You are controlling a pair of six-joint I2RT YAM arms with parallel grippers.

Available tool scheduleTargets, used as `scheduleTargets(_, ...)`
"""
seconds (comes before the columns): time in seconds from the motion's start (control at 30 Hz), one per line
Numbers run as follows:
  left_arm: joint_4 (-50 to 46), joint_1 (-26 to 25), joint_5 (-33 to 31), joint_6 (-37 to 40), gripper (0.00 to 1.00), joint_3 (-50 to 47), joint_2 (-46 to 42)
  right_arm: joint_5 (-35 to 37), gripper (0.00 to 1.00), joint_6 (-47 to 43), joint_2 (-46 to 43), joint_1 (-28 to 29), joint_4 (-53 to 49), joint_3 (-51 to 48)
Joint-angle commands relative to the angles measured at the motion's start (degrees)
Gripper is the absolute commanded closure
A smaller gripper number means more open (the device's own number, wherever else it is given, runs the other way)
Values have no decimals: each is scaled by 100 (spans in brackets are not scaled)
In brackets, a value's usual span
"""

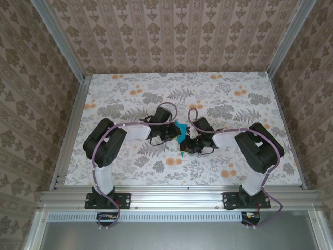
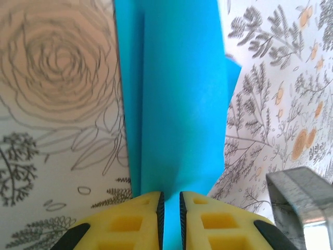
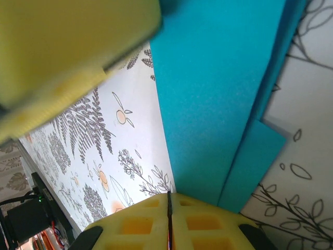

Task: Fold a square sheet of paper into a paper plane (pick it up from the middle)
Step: Fold the wing for the fifth time at the center of the table.

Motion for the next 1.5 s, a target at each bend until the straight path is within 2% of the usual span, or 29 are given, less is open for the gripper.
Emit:
scheduleTargets(0.0,-167,104,15,313,81,250,181,178,90,-84,26,-24,-568,-216)
scheduleTargets(0.23,-237,162,61,396,80,456,452,148,89,-106,29,-19,-587,-211)
scheduleTargets(0.53,-581,240,-315,522,80,560,511,218,89,-170,24,-19,-684,-251)
scheduleTargets(0.93,-822,482,-477,781,78,1028,858,234,90,-363,-7,-23,-935,-345)
scheduleTargets(1.47,-884,873,-336,1271,77,1719,1184,255,90,-463,-95,-25,-1104,-475)
